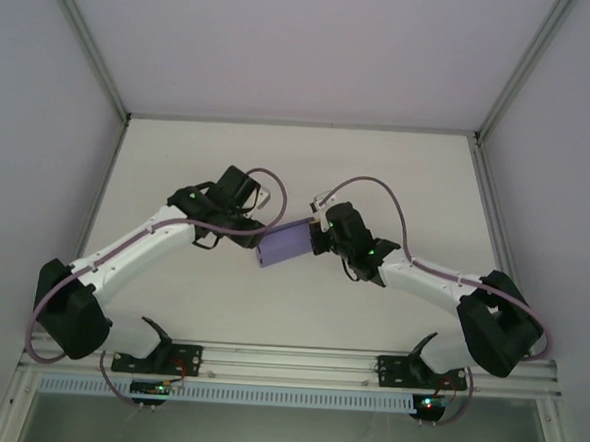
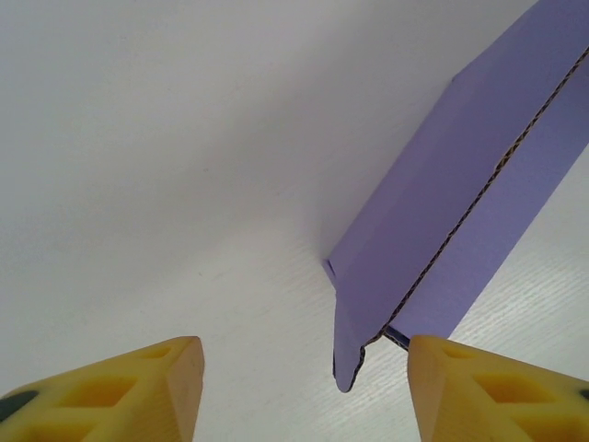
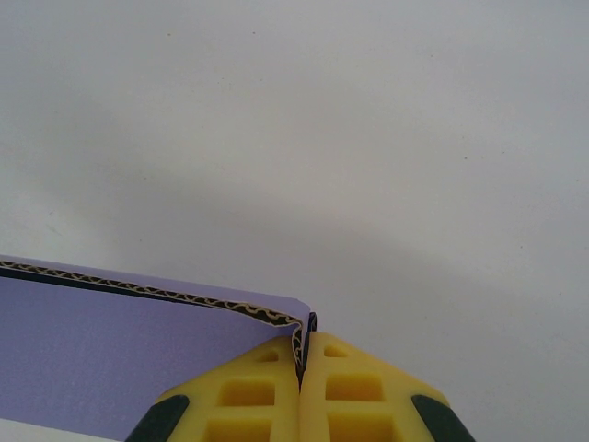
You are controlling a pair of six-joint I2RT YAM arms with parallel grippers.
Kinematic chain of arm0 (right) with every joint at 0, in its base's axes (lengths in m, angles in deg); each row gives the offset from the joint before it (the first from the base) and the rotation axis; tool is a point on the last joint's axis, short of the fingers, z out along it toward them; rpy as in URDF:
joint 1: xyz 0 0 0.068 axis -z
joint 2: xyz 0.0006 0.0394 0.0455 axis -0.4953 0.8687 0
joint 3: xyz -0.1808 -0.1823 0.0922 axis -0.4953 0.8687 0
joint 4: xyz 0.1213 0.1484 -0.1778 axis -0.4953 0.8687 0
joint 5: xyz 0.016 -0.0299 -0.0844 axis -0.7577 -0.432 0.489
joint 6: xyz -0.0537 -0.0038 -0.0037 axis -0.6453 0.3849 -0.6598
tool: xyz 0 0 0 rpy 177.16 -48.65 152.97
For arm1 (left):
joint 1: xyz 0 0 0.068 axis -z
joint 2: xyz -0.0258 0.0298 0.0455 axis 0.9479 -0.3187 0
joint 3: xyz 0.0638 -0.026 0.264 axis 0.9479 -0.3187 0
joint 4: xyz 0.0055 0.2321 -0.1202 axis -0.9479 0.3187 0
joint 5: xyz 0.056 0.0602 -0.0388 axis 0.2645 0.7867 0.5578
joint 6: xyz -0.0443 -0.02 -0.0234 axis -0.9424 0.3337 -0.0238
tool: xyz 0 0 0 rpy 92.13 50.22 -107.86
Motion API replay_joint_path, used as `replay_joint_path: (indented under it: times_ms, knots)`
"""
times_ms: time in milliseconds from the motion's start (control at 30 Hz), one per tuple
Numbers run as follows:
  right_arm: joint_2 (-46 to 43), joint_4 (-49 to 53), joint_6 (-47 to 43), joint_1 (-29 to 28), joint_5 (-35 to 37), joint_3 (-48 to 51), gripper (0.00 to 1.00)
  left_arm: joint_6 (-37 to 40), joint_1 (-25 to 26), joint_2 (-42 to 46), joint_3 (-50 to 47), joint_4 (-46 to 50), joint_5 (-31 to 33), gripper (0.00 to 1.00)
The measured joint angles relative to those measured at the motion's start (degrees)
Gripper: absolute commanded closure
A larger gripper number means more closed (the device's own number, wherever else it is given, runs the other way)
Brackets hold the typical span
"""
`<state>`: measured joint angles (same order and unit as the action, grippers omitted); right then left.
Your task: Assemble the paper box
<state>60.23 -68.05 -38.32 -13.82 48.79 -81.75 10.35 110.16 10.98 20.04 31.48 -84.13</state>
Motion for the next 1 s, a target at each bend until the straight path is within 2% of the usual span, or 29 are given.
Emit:
replay_joint_path:
  times_ms: [133,233,367,433,600,767,1000]
  knots:
    - [0.0,1.7,0.7,-0.5,1.0,-0.8,1.0,-2.0,0.0,0.8,-2.1,-0.2,-1.4,0.54]
    - [0.0,2.9,1.2,-1.2,2.0,-1.3,1.0,-2.9,0.0,1.7,-3.8,-0.5,-2.6,0.66]
    - [0.0,3.7,2.0,-2.1,2.9,-1.7,1.0,-4.2,0.0,1.8,-4.9,-0.9,-3.0,0.72]
    - [0.0,4.0,2.4,-2.5,3.4,-1.7,1.0,-4.7,0.0,1.8,-5.5,-1.9,-3.6,0.82]
    - [0.0,4.9,3.0,-3.5,5.1,-2.0,1.0,-7.2,0.0,1.8,-6.1,-3.5,-4.9,0.98]
    - [0.0,8.1,5.9,-5.1,8.9,-3.3,1.0,-13.6,-0.1,1.7,-6.1,-4.0,-5.6,1.0]
    - [0.0,11.2,14.8,-8.0,15.1,-3.8,1.0,-25.7,-0.1,0.4,-5.0,-3.8,-6.5,0.99]
